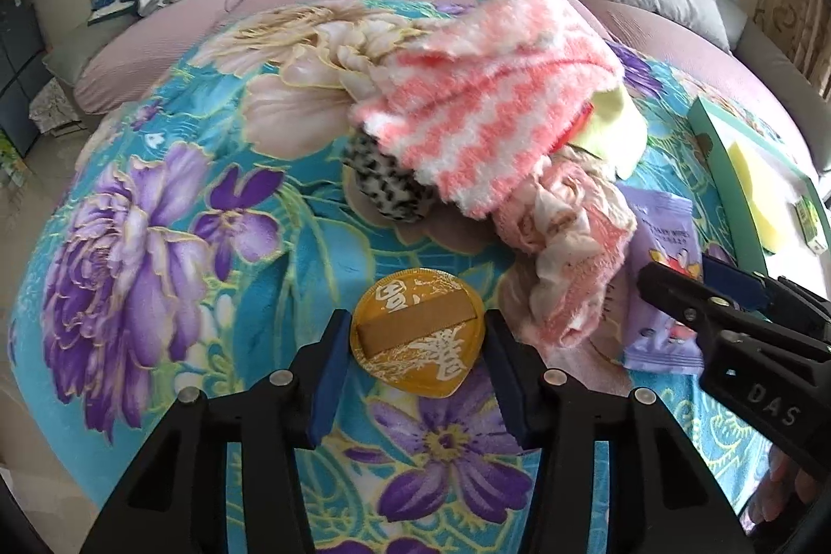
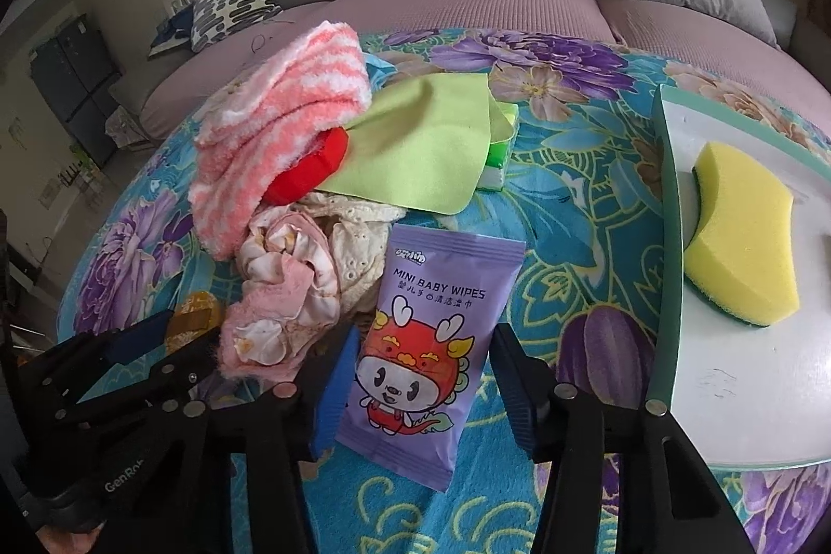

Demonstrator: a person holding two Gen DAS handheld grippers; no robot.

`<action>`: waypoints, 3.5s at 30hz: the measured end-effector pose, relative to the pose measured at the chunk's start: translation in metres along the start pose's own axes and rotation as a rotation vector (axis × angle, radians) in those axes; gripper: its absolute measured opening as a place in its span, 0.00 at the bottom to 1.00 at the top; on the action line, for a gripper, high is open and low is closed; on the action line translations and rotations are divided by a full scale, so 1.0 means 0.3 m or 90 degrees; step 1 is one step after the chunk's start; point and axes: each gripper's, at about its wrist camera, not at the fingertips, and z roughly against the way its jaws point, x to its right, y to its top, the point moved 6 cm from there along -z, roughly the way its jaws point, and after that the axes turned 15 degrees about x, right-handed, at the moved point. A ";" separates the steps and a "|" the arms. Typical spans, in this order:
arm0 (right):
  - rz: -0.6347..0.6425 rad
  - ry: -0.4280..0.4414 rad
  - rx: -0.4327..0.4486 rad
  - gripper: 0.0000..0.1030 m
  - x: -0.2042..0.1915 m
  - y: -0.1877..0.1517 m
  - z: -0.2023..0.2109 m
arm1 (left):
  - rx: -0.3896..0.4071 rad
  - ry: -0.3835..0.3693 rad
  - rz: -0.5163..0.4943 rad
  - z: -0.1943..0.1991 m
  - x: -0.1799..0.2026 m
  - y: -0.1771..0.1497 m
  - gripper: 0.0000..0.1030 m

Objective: Organize soft objects
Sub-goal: 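Grasp and lift the orange puff with the left tool while the right grasps the wipes pack, then carry and release the puff into the tray with the left tool while the right releases the wipes, then move the left tool to the pink striped knit cloth on the pile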

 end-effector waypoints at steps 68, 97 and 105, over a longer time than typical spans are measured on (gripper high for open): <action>-0.262 -0.286 0.141 0.49 1.028 0.057 0.564 | 0.063 -0.237 -0.289 0.019 1.172 0.204 0.78; -0.129 -0.290 0.163 1.00 0.785 0.253 0.507 | 0.149 -0.068 -0.006 0.031 0.494 0.467 1.00; -0.083 -0.197 0.158 1.00 0.544 0.330 0.399 | 0.178 0.007 0.072 0.081 0.191 0.502 1.00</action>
